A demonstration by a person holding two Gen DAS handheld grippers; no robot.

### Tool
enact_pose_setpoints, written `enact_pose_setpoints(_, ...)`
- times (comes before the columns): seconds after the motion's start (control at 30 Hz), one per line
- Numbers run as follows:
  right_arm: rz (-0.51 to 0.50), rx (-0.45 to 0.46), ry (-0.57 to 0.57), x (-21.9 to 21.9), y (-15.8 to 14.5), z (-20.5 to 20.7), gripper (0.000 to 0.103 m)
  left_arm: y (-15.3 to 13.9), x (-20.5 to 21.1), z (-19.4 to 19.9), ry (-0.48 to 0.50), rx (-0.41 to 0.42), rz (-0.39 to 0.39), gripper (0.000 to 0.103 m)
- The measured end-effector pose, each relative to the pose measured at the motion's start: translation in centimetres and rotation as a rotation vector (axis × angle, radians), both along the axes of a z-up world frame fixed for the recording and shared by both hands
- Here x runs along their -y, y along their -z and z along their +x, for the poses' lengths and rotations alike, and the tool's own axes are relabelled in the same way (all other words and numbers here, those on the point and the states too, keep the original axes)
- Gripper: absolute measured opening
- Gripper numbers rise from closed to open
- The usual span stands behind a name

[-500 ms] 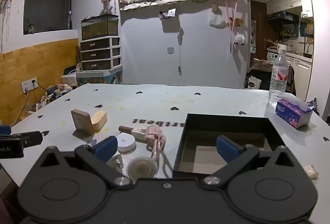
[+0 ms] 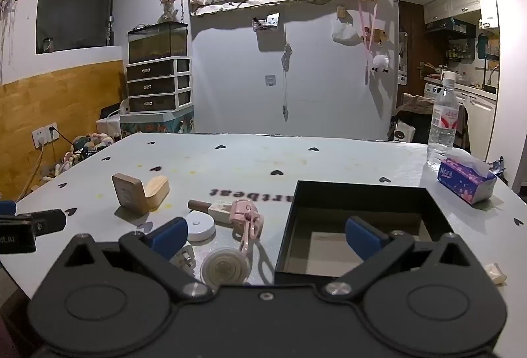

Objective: Organize rigid objects

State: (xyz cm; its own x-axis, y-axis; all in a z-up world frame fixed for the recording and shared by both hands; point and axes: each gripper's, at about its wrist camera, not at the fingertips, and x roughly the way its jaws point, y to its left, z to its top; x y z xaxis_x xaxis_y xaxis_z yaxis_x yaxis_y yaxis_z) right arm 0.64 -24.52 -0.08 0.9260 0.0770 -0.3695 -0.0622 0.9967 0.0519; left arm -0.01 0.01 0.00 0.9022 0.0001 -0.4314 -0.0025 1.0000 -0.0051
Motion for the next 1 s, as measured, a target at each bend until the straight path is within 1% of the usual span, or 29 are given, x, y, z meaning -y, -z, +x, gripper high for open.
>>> enact_pose_setpoints(1.0, -0.003, -0.002, 0.001, 0.04, 0.12, -0.07, 0.103, -0.01, 0.0, 0.0, 0.001, 0.001, -0.003, 0.103)
